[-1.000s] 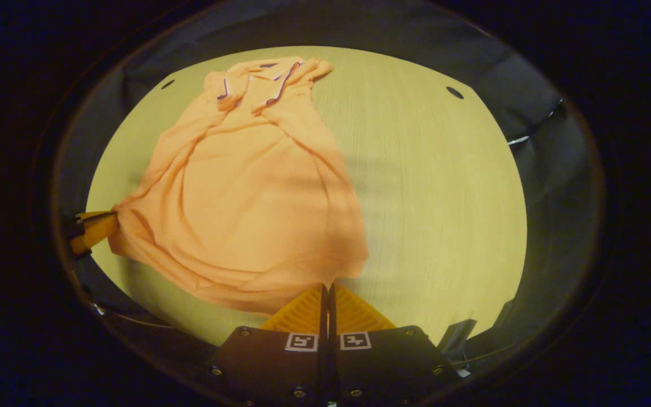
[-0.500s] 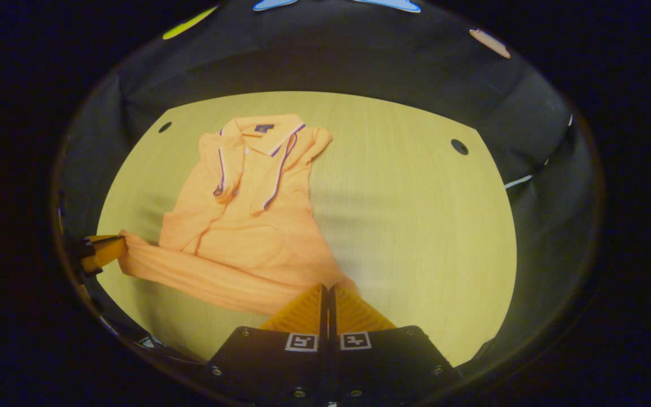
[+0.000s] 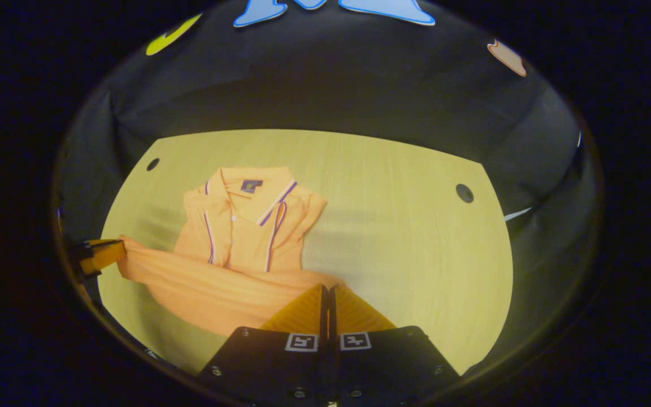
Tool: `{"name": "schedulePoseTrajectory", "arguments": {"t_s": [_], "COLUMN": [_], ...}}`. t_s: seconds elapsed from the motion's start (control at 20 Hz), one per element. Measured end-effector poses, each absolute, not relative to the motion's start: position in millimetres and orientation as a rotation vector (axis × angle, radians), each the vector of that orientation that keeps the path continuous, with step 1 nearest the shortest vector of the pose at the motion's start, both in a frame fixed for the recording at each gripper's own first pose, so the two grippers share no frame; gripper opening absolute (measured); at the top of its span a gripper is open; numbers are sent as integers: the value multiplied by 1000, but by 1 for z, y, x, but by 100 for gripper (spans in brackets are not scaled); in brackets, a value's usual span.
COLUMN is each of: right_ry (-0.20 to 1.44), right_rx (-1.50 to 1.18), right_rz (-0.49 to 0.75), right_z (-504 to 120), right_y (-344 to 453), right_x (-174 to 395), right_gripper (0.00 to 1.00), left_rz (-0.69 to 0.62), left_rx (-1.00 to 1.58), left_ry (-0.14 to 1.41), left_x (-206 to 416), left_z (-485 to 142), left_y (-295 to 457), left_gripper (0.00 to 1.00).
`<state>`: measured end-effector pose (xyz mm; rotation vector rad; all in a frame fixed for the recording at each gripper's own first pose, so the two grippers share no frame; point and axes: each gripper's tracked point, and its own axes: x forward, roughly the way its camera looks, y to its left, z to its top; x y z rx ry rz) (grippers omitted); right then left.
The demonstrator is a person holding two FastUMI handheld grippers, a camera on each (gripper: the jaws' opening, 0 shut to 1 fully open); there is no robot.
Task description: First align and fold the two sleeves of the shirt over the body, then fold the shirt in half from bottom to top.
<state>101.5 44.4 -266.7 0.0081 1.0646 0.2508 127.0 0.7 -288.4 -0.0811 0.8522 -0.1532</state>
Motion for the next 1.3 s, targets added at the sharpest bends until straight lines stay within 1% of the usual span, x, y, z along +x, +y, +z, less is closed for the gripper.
{"name": "schedulePoseTrajectory", "arguments": {"t_s": [0.2, 0.55, 0.85, 1.0, 1.3], "right_ry": [1028, 939, 872, 872, 919], "right_rx": [29, 69, 160, 202, 172], "right_rz": [241, 228, 160, 133, 131], "right_z": [-267, -262, -274, -294, -341], "right_y": [50, 64, 66, 66, 77], "right_x": [149, 227, 287, 306, 312], "right_gripper": [0, 0, 0, 0, 0], "left_rz": [-145, -135, -120, -123, -91], "left_rx": [-121, -98, -114, -80, -81], "left_ry": [820, 752, 668, 650, 684], "left_x": [176, 253, 315, 329, 359], "left_z": [-280, -269, -269, -282, -335], "left_y": [2, 5, 2, 7, 1], "left_gripper": [6, 6, 5, 6, 5]}}
